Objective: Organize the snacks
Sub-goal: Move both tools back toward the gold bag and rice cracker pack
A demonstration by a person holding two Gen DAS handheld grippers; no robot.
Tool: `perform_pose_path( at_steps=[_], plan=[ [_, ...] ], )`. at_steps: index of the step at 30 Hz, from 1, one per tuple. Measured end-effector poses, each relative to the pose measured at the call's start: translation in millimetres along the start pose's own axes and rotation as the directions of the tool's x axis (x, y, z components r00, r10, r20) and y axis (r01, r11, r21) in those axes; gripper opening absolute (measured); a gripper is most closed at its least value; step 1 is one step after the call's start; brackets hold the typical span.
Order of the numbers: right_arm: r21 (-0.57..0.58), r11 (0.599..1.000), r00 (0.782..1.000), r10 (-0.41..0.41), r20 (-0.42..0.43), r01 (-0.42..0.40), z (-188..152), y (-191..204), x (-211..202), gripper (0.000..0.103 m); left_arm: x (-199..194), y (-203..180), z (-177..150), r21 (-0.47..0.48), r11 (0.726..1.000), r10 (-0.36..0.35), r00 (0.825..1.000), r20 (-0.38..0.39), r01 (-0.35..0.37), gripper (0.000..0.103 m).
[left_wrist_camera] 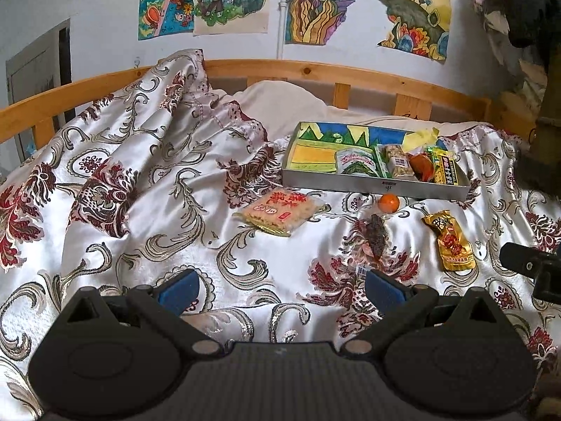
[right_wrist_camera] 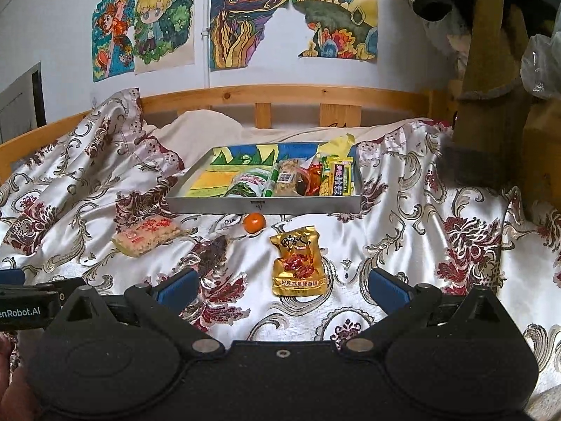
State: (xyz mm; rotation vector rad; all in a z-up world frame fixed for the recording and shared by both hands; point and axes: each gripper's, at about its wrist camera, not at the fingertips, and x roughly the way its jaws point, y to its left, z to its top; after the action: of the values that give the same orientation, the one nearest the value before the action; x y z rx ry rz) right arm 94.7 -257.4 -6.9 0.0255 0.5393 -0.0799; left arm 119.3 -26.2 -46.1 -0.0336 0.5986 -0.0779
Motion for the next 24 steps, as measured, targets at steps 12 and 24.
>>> perform_pose_path(
  at_steps=[12, 24],
  plan=[
    [0.005, 1.000, 1.000, 0.002, -0.002, -0.002, 0, -1, 1, 0.102, 0, -4, 4, 0.004, 1.000, 0.012, 1.000, 0.007, -0.012, 0.102],
    [0.012, 1.000, 1.000, 0.001, -0.007, -0.001, 0, -1, 1, 0.102, 1, -13, 5, 0.023, 0.999, 0.027, 1.000, 0.000, -0.027, 0.102]
  ],
)
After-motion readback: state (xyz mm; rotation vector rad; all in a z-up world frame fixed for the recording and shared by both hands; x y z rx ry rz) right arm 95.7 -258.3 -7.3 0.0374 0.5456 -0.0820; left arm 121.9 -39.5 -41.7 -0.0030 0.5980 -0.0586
